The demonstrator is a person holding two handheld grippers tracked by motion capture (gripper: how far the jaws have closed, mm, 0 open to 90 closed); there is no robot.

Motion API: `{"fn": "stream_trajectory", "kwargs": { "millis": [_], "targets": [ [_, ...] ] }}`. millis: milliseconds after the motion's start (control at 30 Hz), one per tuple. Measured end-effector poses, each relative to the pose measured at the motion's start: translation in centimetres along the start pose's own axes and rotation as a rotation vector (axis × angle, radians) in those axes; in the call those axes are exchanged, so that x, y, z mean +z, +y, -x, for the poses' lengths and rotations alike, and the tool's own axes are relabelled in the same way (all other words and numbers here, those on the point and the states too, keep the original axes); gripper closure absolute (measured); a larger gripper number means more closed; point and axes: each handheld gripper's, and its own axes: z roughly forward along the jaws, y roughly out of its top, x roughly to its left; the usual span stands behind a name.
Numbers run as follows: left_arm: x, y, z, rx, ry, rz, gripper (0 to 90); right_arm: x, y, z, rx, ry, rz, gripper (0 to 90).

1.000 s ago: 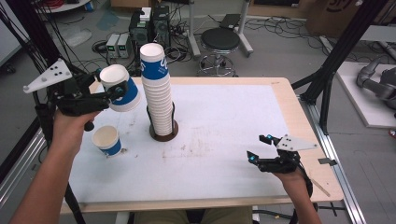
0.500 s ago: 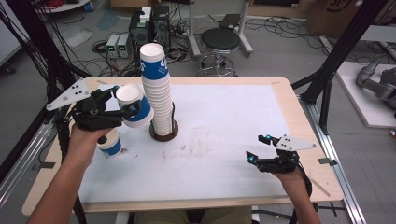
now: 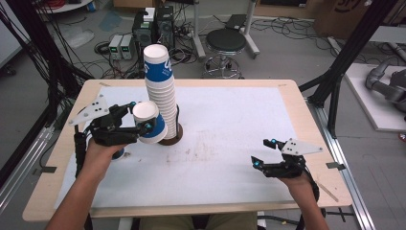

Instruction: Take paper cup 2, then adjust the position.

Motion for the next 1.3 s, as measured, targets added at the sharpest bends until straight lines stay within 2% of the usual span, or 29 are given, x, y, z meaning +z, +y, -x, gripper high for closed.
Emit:
{"fn": "stream_trajectory", "kwargs": {
  "millis": [400, 900, 1133, 1300],
  "targets": [
    [1.6, -1.2, 0.8, 0.005, -0.047, -0.01, 29.5, 0.4, 0.2, -0.1, -0.007, 0.019, 0.005, 21.0],
    [3.8, -1.7, 1.9, -0.001, -0.104, -0.01, 29.4, 0.1, 0.3, -0.2, 0.002, 0.03, 0.022, 21.0],
    [5.1, -2.3, 2.5, -0.013, -0.139, -0.013, 29.5, 0.4, 0.7, -0.7, -0.007, 0.069, 0.034, 20.9],
    [6.0, -2.7, 2.9, -0.005, -0.175, -0.027, 29.5, 0.5, 0.8, -0.9, -0.009, 0.09, 0.033, 20.9]
  ]
}}
